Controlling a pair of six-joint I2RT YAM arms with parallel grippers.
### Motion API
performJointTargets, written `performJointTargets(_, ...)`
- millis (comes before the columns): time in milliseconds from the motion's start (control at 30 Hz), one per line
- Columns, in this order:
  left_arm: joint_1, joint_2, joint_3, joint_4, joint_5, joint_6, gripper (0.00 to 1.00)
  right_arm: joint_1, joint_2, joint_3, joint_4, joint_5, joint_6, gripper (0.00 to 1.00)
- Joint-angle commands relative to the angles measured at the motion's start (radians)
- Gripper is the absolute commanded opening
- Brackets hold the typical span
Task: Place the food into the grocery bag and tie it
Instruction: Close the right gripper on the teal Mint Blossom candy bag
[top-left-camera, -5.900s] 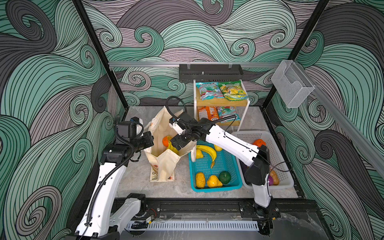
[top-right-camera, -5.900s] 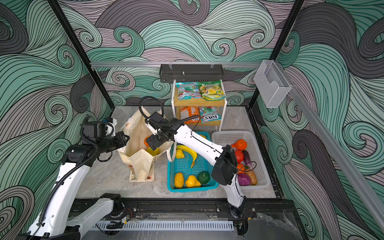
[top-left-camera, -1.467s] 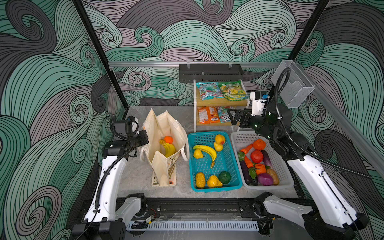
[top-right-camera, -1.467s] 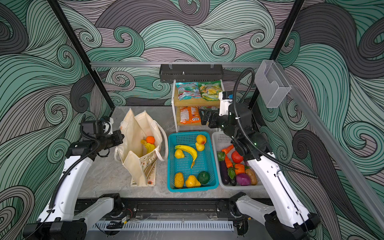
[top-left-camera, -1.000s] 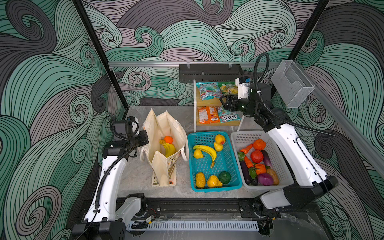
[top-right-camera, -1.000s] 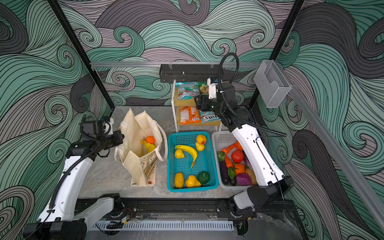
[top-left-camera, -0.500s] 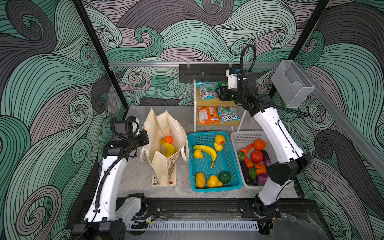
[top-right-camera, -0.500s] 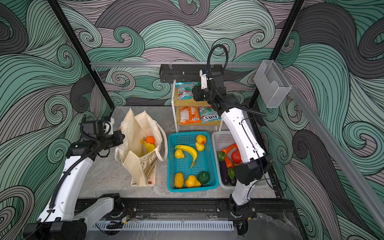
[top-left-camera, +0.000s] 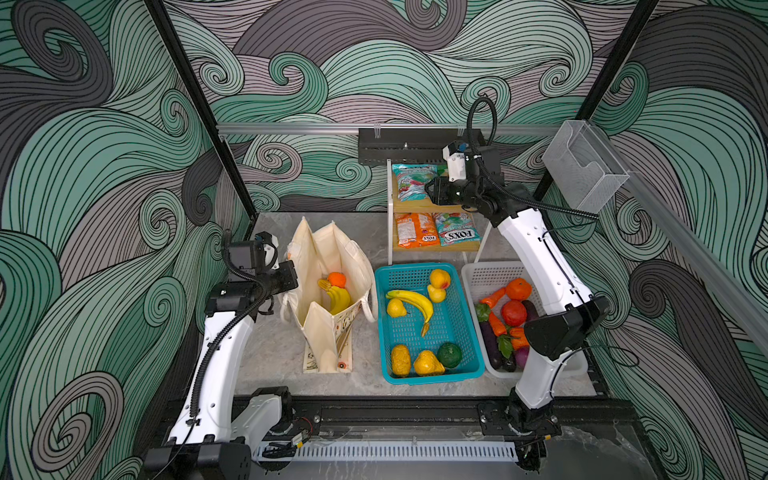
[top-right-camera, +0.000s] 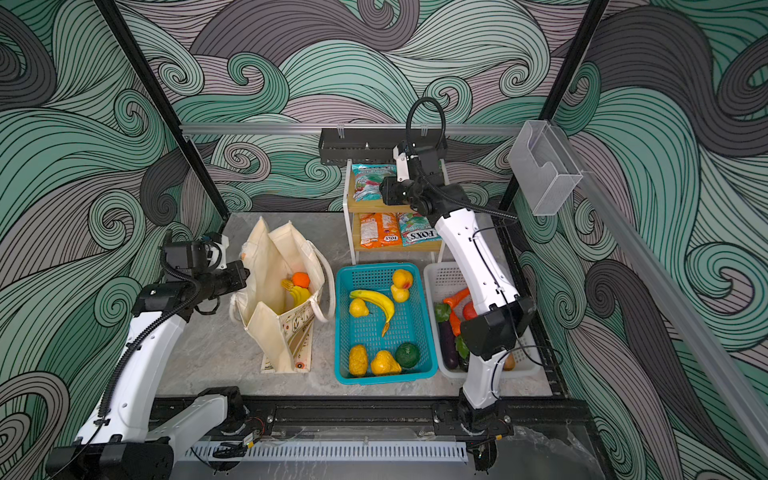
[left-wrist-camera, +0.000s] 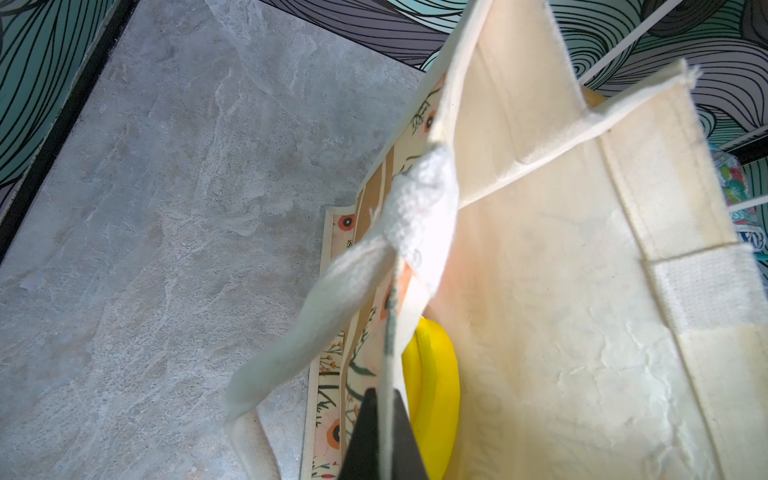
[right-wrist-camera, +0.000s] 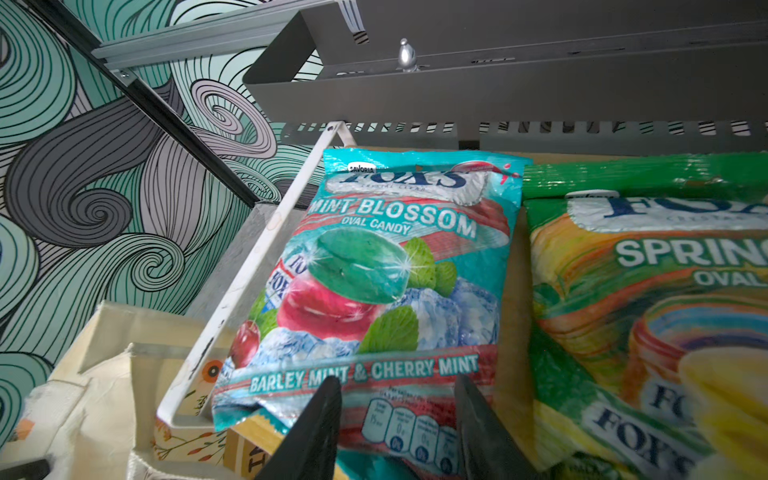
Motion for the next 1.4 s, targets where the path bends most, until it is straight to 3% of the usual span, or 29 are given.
performJointTargets(0,0.002,-0.002,-0.013,0.006,0.009,0.015,0.00,0.001,-0.075,-0.031,0.001,-0.041,0.038,0.47)
performJointTargets(167,0.001,-0.001,-0.013,0.005,0.009,0.014,0.00,-0.010,-0.123,-0.095,0.048,-0.082,0.069,0.48)
performJointTargets(433,0.002,-0.007,-0.015,0.008,0.011,0.014,0.00,-0.017,-0.135,-0.106,0.035,0.009,0.077,0.51)
performJointTargets(900,0.001,-0.002,-0.015,0.005,0.016,0.012,0.00,-0.031,-0.065,-0.104,0.029,-0.076,0.126,0.50)
performJointTargets(1367,0.001,-0.004,-0.016,0.006,0.013,0.014,0.00,-0.037,-0.126,-0.206,0.114,-0.069,0.163,0.64)
